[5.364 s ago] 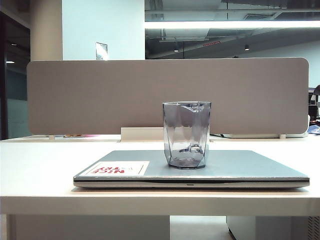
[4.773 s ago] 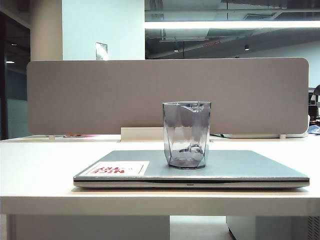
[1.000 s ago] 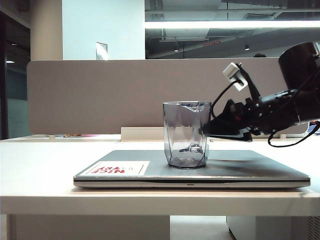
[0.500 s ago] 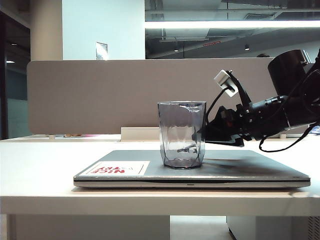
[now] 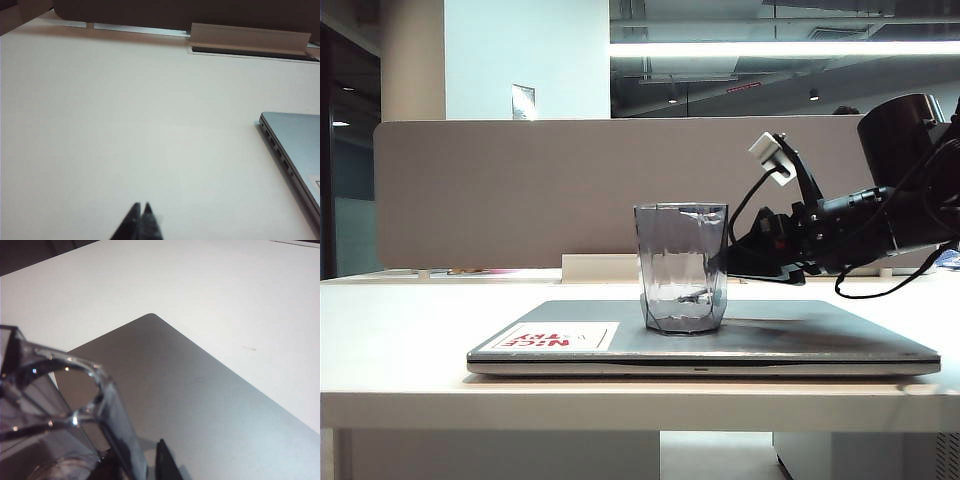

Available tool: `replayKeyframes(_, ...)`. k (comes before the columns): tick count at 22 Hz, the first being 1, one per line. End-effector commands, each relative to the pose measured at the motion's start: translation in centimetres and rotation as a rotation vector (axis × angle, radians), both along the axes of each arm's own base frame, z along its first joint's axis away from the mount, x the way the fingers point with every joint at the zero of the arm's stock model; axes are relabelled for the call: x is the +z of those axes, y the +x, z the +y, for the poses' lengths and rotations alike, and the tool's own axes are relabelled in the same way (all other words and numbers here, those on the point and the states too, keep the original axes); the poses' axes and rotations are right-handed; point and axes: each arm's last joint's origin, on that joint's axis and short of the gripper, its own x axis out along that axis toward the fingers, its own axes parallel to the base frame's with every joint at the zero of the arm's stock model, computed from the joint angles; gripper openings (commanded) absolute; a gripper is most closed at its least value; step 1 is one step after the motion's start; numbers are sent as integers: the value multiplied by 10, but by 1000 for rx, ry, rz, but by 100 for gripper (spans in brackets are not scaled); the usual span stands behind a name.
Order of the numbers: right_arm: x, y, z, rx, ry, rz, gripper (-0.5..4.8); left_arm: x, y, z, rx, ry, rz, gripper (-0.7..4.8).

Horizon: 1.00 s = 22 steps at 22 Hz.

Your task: Pick up the water cup and place it on the side of the laptop away from you.

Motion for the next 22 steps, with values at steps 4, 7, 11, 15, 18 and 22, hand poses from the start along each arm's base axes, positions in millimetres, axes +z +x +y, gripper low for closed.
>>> replayKeyframes(4, 3, 1, 1, -2, 5, -27, 44, 2, 0, 0, -2, 3, -15, -5)
replayKeyframes(7, 3, 2, 0, -36, -6, -32, 43, 2, 0, 0, -2, 3, -15, -5)
replayKeyframes(11, 5, 3, 0, -40, -3, -54, -1, 2, 0, 0, -2, 3, -15, -5)
replayKeyframes(15, 17, 4, 0, -68, 14, -113, -1, 2, 0, 0, -2, 3, -15, -5)
replayKeyframes(18, 30, 4, -2, -151, 9, -151, -1, 2, 0, 0, -2, 3, -15, -5)
replayKeyframes(22, 57, 20, -2, -276, -5, -214, -1, 2, 0, 0, -2, 3, -15, -5)
